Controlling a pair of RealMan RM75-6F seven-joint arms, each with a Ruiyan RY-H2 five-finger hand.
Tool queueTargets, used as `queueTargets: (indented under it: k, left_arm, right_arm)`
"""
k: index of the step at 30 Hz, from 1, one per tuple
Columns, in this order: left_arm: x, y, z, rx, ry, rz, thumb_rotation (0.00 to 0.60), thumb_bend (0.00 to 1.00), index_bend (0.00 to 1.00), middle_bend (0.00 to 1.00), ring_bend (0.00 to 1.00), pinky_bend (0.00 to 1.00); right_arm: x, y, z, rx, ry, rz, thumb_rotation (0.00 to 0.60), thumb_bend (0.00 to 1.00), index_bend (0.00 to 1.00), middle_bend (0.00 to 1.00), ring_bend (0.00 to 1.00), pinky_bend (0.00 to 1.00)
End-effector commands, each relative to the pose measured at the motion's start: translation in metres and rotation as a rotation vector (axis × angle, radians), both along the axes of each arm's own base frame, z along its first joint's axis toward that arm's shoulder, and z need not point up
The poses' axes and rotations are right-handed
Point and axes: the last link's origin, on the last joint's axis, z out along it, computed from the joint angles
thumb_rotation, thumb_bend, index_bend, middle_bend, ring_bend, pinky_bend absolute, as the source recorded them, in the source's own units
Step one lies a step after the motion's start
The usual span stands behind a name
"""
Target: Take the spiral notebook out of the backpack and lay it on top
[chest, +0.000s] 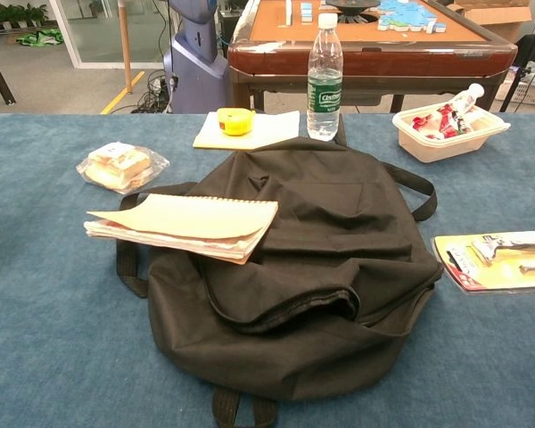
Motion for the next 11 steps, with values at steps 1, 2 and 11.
queueTargets:
  k: [1,2,11]
  left_arm:
    - [-0.013,-0.017,0.006,0.012,0.019,0.052,0.6,0.27,0.2,0.29,0.25,0.3]
    - [-0.014,-0.023,0.007,0.01,0.017,0.065,0.6,0.27,0.2,0.29,0.25,0.3]
    - [-0.016,-0.064,0.01,0.048,0.016,0.066,0.6,0.27,0.22,0.29,0.25,0.29]
  right_arm:
    - [-0.001,0.003,0.002,-0.014,-0.006,0.014,0.6,0.26,0.1,0.18,0.07,0.14]
    - [-0.001,0.004,0.003,-0.027,-0.011,0.03,0.6,0.26,0.11,0.18,0.07,0.14]
    - [-0.001,0.017,0.003,-0.078,-0.018,0.078,0.6,0.26,0.12,0.19,0.07,0.14]
